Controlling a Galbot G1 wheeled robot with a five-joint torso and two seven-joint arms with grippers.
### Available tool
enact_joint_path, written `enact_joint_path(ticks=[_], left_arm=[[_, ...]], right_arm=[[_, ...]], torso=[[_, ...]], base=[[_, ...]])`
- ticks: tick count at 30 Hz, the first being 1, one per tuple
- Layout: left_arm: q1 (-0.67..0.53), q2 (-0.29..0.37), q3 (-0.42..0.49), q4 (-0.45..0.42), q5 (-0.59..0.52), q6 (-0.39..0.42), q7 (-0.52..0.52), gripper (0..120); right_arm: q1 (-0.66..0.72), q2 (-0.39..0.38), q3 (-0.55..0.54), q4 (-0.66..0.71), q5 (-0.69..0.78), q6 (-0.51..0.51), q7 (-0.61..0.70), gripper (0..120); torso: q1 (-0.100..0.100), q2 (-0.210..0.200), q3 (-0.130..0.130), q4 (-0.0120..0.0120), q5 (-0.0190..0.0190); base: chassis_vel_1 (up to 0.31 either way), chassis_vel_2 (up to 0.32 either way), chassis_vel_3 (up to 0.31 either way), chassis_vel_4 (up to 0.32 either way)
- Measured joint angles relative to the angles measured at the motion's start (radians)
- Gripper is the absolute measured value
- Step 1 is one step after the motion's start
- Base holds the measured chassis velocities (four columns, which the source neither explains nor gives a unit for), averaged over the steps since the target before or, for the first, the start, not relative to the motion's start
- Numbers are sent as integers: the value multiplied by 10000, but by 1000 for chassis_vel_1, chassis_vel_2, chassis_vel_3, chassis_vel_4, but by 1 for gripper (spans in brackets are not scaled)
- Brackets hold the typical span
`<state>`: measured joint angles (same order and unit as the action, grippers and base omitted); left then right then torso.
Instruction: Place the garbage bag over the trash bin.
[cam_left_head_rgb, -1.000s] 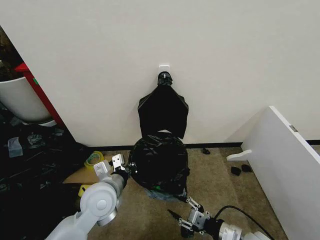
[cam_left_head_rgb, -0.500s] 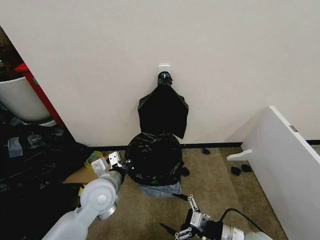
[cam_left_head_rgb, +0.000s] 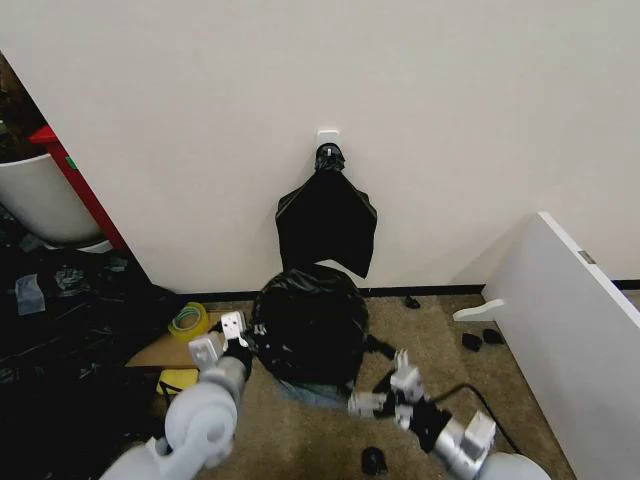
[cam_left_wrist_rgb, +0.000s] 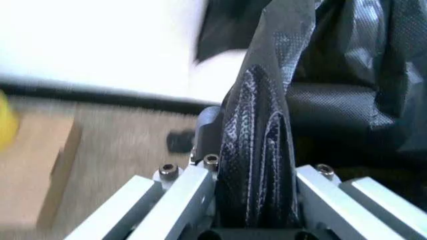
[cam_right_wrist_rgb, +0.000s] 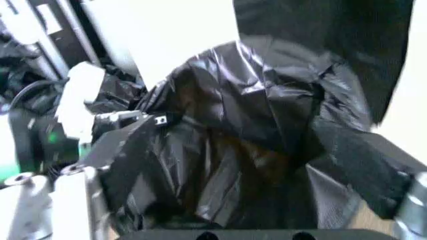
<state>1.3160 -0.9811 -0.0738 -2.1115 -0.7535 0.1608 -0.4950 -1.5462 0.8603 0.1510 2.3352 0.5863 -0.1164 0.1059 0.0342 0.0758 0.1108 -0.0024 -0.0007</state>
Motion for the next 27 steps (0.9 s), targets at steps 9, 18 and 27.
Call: enact_joint_path(ticks=[9,18,27], left_arm=[[126,-194,972,371,3238,-784,753,1],[98,-325,1464,486,4455,-725,655,1],[384,-504,1535,292,4597,-440,416,1]], right_arm=[[874,699,-845,630,1169,-2984,1999,53],[2365,1611,-2177,-513,708,-4298,3925,25],[3751,2648,-3470,-2438,-16,-4755,4730,0]], torso=[[0,0,0,-3,-1],[0,0,0,0,0],[0,0,1,-1,1]], base=[[0,0,0,0],[0,0,0,0],[0,0,0,0]])
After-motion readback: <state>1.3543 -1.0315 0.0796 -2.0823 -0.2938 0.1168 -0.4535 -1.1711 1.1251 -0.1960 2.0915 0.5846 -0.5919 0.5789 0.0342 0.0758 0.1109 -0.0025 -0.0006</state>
